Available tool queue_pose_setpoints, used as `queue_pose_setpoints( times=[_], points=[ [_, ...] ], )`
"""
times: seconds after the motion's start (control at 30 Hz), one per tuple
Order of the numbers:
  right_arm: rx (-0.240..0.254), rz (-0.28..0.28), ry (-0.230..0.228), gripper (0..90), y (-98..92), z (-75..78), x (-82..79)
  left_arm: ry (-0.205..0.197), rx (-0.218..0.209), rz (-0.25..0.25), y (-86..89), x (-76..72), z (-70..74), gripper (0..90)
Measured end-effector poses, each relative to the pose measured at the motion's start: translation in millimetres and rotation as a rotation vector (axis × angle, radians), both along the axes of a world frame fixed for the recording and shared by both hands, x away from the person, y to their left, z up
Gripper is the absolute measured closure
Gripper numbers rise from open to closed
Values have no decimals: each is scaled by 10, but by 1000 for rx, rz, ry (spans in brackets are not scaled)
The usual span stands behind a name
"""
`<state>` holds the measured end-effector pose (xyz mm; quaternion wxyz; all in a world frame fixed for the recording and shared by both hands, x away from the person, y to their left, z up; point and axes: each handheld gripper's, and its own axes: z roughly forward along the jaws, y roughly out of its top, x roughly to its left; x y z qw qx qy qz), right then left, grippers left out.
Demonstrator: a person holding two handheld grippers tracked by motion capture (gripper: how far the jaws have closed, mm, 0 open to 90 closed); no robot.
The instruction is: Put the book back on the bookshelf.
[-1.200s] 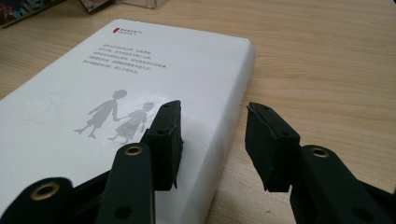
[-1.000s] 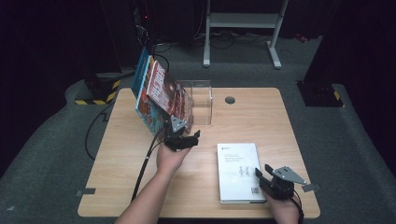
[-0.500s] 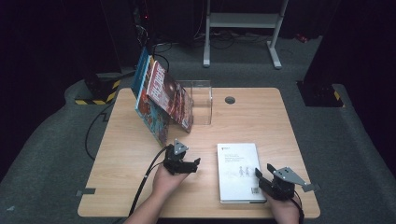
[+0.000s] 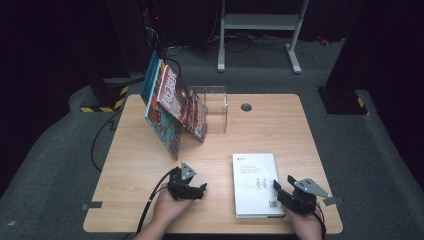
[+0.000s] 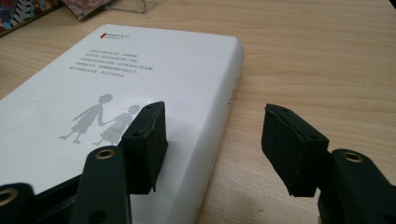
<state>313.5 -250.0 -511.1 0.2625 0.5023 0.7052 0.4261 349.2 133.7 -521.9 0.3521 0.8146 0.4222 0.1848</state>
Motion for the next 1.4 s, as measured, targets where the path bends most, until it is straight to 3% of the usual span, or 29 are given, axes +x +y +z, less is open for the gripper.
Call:
queue_pose_setpoints(
  times=[0.03, 0.17, 0.2, 0.33, 0.43, 0.67, 0.87, 1.33, 1.4],
  points=[
    [7, -4, 25, 399, -4, 20, 9, 13, -9, 2, 20, -5, 0, 122],
    [37, 7, 58, 404, -18, 35, 18, 29, -1, 8, 17, 0, -19, 106],
    [55, 13, 68, 421, -27, 37, 22, 29, 23, 9, -5, 1, -29, 99],
    [100, 28, 69, 418, -48, 73, 24, 32, 24, 15, -23, 7, -38, 76],
    [105, 16, 67, 327, -41, 108, 17, 32, 21, 18, -21, 4, -43, 66],
    [114, 61, 150, 207, 15, 75, 40, 27, 21, 30, -5, -7, -53, 46],
    [165, 107, 225, 213, 63, -1, 63, 26, 25, 23, -3, -11, -52, 42],
    [106, 57, 226, 208, 197, 53, 28, 28, 9, 6, 3, -24, -50, 57],
    [104, 73, 223, 232, 227, 52, 33, 28, 3, 9, 11, -28, -49, 62]
  ],
)
